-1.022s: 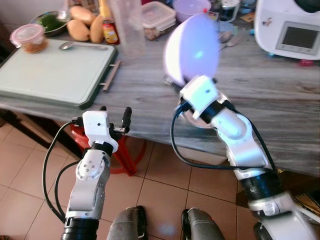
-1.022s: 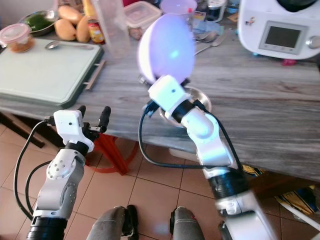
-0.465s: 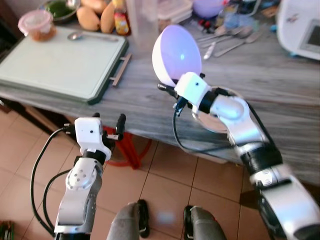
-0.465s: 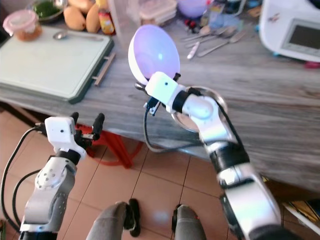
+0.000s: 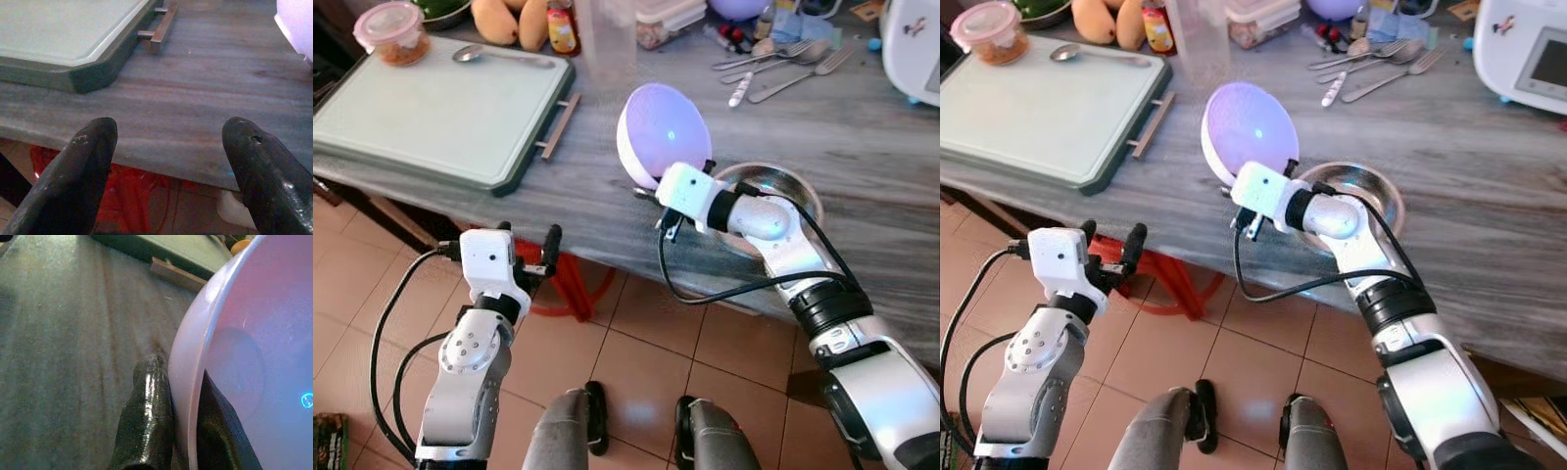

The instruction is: Setting the table

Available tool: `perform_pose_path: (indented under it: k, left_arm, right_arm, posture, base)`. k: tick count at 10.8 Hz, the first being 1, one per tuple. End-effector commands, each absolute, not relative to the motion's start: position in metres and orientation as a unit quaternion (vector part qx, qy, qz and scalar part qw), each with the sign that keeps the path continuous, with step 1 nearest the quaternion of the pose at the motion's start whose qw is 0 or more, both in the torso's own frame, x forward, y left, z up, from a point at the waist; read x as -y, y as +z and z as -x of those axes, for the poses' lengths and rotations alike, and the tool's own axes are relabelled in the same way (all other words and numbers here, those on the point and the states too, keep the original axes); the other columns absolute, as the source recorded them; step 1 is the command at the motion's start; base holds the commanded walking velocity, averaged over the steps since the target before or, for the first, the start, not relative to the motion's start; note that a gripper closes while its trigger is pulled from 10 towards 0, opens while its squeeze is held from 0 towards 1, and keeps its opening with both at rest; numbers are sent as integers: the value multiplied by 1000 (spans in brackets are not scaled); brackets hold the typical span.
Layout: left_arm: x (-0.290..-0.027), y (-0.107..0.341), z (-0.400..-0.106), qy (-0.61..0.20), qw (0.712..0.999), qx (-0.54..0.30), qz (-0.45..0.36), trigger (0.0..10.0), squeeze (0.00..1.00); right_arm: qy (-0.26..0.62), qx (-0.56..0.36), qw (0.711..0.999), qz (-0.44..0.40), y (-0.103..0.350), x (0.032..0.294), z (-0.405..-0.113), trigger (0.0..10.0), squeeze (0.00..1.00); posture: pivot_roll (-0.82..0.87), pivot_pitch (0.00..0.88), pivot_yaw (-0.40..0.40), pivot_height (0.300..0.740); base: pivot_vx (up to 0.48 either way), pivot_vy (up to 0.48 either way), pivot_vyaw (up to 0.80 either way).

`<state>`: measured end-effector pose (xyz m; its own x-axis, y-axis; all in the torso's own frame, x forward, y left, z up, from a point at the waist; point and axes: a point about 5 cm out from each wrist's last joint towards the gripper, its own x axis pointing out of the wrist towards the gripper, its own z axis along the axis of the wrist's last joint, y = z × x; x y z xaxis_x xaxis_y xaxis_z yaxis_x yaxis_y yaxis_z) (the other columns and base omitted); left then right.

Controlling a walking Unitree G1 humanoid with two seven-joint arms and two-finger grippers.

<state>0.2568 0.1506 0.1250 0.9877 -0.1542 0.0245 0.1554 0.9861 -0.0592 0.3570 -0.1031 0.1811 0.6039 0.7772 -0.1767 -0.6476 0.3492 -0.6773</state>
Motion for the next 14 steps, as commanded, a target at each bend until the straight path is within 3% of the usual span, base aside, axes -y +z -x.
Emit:
perform_pose_path:
  k: [1,2,3,14]
  left_arm:
    - [-152,124,-254,-78,997,4,26,10000,0]
    - [-151,124,-254,-80,996,3,28,10000,0]
    - [-150,124,-255,-82,996,1,28,10000,0]
    - [-141,123,-271,-95,995,6,39,10000,0]
  right_arm:
    - [449,79,804,381,177,101,-356,10000,16]
    - [448,78,805,382,176,102,-356,10000,694]
    - [446,75,804,386,176,103,-356,10000,1000]
    - [428,42,783,450,210,118,-366,10000,1000]
  posture:
    - [63,277,91,740]
    - [59,276,91,740]
    - [57,275,90,740]
    - [23,205,74,740]
  base:
    - [0,0,0]
    - [0,0,0]
    - [0,0,0]
    - [0,0,0]
